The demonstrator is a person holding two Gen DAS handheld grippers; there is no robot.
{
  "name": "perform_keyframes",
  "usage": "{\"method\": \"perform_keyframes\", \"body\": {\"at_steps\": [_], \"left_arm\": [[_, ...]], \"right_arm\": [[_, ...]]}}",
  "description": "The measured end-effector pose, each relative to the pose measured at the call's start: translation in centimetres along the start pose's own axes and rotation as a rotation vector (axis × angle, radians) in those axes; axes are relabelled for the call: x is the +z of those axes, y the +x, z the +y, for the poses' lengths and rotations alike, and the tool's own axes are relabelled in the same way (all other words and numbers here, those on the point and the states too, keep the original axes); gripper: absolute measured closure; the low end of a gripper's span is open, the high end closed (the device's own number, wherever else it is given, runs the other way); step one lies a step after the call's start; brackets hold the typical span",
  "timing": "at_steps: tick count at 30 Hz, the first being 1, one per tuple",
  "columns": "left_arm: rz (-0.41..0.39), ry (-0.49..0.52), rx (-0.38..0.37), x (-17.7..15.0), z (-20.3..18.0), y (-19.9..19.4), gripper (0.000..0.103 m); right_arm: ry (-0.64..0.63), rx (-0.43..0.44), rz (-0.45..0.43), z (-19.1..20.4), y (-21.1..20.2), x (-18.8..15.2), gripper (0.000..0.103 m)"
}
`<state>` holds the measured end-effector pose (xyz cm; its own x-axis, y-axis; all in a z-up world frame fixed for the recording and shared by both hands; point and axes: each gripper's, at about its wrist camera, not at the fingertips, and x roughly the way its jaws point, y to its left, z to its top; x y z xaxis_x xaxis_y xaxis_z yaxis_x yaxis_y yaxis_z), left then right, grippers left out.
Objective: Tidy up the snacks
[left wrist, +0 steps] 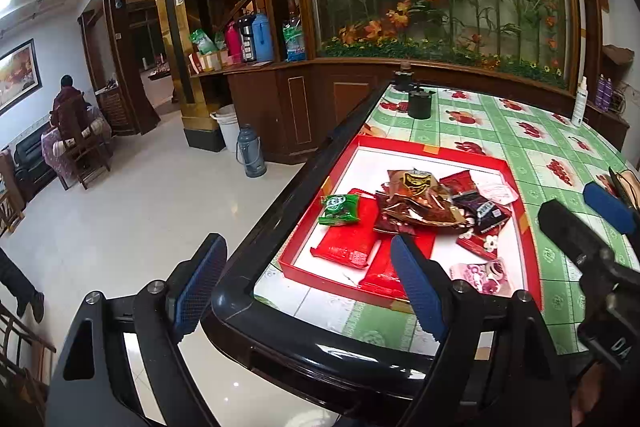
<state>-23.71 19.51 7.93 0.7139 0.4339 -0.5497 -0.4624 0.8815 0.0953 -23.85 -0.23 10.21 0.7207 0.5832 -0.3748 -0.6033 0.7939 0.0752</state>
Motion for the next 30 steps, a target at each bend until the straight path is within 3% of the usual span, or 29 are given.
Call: {"method": "perform_keyframes", "body": {"at_steps": [15,30], "left_arm": [[0.079,-0.020,0.026,0.6,1.7,3.7,0.018],[0.102,0.010,-0.006,-0.1,-0.5,2.7,0.018]], "right_arm": [[-0.007,0.050,0.040,1.3,4.4,1.5,0.019],[0.007,-0.013,0.071,-0.1,3.8,0.2,0.019]]}}
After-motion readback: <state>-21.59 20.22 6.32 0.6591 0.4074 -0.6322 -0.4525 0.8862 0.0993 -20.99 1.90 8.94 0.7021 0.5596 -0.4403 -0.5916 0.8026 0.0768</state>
